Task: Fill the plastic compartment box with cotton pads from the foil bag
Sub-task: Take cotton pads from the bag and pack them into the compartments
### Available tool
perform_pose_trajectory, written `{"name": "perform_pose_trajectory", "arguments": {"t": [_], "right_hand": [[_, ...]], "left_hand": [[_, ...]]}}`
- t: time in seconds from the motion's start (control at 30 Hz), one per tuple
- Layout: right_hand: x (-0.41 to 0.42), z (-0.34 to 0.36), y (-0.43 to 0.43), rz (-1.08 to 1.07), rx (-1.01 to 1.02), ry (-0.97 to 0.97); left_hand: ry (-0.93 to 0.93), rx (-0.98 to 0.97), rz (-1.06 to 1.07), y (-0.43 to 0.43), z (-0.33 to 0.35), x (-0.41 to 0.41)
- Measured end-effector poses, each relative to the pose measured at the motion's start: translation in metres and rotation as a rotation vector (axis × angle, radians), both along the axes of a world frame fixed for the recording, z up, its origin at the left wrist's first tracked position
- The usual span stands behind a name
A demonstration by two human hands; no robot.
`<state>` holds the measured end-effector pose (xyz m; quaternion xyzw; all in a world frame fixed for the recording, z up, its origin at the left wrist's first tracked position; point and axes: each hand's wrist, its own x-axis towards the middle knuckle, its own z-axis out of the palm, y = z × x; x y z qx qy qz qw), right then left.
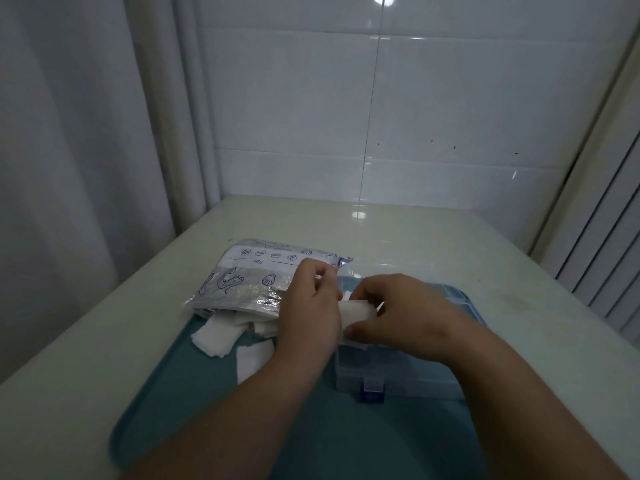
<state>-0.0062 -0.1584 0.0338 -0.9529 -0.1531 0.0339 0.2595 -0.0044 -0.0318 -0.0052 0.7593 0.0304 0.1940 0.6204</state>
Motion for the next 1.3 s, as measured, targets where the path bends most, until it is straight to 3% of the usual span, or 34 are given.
{"name": "perform_pose_trajectory", "arguments": {"t": [0.23, 0.4, 0.6, 0.77, 0.93, 1.1, 1.3], "right_hand": [[-0.0012, 0.0046, -0.0022, -0.022, 0.018, 0.003], [0.0000, 0.0074, -0.0041, -0.062, 0.207, 0.090], [0.0015, 0.0041, -0.0054, -0.035, 0.148, 0.050], [0.0003, 0.0017, -0.0014, -0.021, 0.121, 0.004], [0.0012, 0.0019, -0.0013, -0.029, 0.220, 0.033], [0.0010, 0.0018, -0.0013, -0.021, 0.120, 0.017], [0.0003, 0.0010, 0.0000, -0.005, 0.071, 0.075]], "left_hand": [[0.002, 0.009, -0.028, -0.0031, 0.0031, -0.0048], [-0.035, 0.032, 0.018, -0.0016, 0.0031, -0.0060], [0.031, 0.129, 0.000, -0.0004, 0.0012, -0.0020], [-0.018, 0.001, 0.026, -0.0018, 0.0010, -0.0033], [0.045, 0.040, 0.031, -0.0012, -0.0003, -0.0016], [0.051, -0.025, 0.014, -0.0019, 0.0032, -0.0032], [0.043, 0.103, -0.007, -0.0035, -0.0019, -0.0026]]}}
